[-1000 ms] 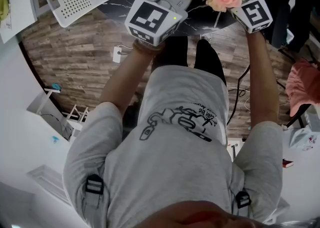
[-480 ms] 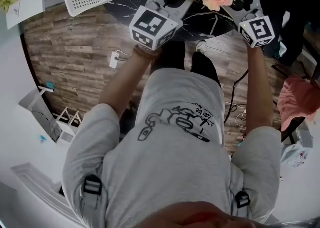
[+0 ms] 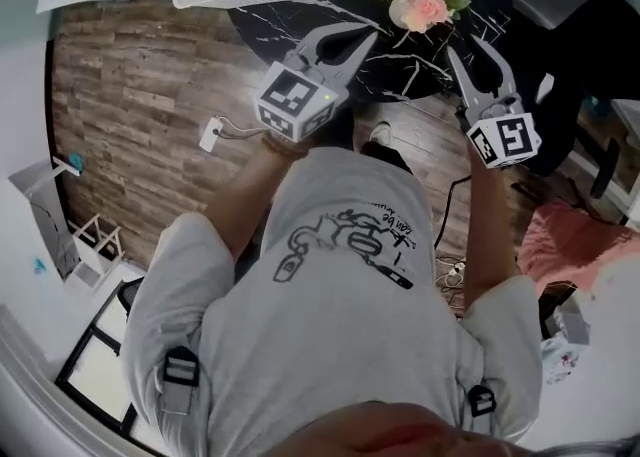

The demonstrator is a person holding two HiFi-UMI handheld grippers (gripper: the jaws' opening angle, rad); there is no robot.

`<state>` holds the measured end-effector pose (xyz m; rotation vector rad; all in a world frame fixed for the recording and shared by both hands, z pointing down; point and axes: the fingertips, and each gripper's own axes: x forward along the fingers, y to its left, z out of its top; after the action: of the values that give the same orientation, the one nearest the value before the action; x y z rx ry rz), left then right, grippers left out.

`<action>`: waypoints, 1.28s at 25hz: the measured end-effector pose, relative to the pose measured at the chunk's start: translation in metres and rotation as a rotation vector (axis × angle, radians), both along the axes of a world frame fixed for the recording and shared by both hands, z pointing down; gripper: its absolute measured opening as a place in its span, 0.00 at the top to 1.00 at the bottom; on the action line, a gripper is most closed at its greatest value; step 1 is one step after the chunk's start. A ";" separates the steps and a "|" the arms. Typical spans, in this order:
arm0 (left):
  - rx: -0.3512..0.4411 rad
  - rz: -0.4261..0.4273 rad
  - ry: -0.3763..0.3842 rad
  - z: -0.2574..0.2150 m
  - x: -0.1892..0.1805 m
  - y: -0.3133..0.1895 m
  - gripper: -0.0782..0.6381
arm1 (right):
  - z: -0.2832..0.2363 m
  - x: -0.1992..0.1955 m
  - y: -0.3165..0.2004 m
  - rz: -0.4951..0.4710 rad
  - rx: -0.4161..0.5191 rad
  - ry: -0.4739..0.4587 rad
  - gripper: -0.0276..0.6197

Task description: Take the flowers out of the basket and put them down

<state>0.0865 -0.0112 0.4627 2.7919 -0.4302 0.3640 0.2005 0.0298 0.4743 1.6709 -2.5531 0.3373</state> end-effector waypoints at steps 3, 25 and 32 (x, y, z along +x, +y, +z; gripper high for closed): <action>0.018 -0.032 0.060 -0.035 -0.005 0.019 0.89 | -0.037 -0.015 0.017 -0.023 0.022 -0.049 0.87; 0.138 -0.108 0.292 -0.212 -0.051 0.182 0.89 | -0.226 -0.143 0.150 -0.260 0.159 -0.055 0.95; 0.169 -0.154 0.305 -0.227 -0.067 0.197 0.89 | -0.242 -0.159 0.165 -0.283 0.182 -0.019 0.95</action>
<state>0.0191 0.1854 0.2362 2.8828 -0.6213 -0.1380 0.0420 0.1948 0.2324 1.3293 -2.8588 0.1048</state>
